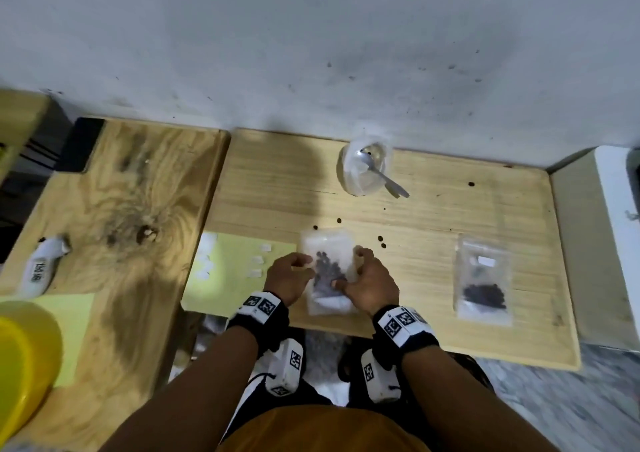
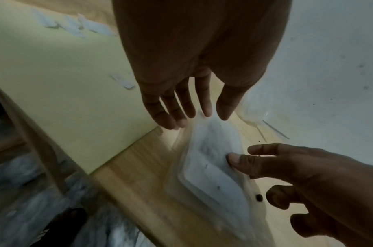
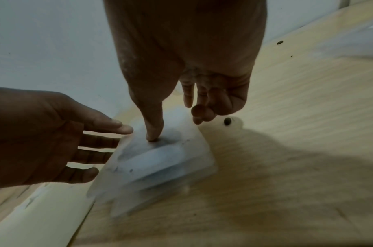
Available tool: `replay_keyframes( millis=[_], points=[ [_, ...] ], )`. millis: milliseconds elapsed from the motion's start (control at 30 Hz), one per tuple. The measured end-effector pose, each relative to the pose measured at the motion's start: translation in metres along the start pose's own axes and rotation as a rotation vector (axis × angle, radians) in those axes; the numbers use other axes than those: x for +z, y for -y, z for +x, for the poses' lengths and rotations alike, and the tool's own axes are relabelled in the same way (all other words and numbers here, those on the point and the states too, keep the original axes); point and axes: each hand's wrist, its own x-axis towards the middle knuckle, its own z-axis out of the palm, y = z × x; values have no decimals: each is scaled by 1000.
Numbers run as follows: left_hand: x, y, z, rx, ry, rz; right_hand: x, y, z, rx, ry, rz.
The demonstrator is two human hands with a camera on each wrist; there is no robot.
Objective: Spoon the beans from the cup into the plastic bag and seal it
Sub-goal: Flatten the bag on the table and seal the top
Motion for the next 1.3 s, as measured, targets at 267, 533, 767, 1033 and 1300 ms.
replay_keyframes(
  millis=[267,533,767,1033,1300],
  points=[
    [2,-2,-2,69,-34,-2,1,0,-8,-4,-104,86],
    [-1,-1,-3,122,-120,-10,-4,5,-4,-21,-187,199],
    [-35,-12,0,202,-87,-437,3,49,11,-122,-167,348],
    [-122,9,36,240,-267,-515,47,102,26,-193,-62,298],
    [-177,19,70,264,-368,-580,85,115,32,-240,44,-233]
  ],
)
